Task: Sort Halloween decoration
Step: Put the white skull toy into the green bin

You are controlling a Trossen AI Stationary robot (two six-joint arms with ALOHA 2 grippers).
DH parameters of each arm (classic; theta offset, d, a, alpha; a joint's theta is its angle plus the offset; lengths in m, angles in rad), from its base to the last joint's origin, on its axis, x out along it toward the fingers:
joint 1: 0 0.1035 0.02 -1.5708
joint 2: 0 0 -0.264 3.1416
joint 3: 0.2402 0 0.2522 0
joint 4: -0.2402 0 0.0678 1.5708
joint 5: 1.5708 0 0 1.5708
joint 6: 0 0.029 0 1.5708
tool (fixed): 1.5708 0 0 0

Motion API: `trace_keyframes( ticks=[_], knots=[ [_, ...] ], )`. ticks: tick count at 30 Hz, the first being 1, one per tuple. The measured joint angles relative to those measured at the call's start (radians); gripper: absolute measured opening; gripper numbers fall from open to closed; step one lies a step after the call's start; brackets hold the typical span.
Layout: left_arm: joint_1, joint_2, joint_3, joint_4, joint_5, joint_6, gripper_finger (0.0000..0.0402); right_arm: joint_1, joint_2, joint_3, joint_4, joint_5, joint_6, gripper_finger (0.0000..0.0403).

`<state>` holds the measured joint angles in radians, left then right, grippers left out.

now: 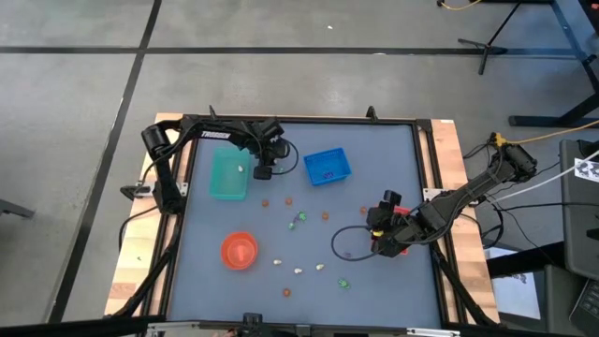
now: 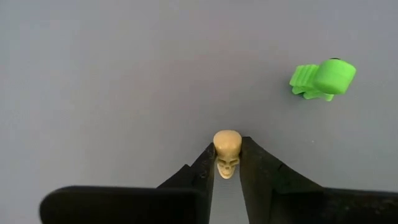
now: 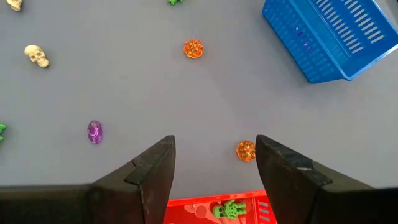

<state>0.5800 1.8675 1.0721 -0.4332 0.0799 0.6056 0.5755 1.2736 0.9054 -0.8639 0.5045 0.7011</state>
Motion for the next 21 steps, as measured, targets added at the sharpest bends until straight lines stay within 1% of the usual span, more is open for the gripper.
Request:
trace_keyframes(
  ticks=[5, 11, 14, 21],
  knots=[
    [0.0, -0.004, 0.006, -0.006, -0.001, -0.001, 0.0043, 0.0, 0.0, 0.0, 0.0, -0.007, 0.0, 0.0221],
    [-0.004, -0.046, 0.022, -0.008, -0.038, -0.003, 0.0043, 0.0, 0.0, 0.0, 0.0, -0.065, -0.001, 0.0221],
    [-0.009, -0.078, 0.023, -0.041, -0.055, -0.034, 0.0043, 0.0, 0.0, 0.0, 0.001, -0.071, -0.001, 0.0221],
    [-0.032, -0.178, 0.023, -0.14, -0.062, -0.132, 0.0043, 0.0, 0.0, 0.0, 0.001, -0.071, -0.001, 0.0221]
  ],
)
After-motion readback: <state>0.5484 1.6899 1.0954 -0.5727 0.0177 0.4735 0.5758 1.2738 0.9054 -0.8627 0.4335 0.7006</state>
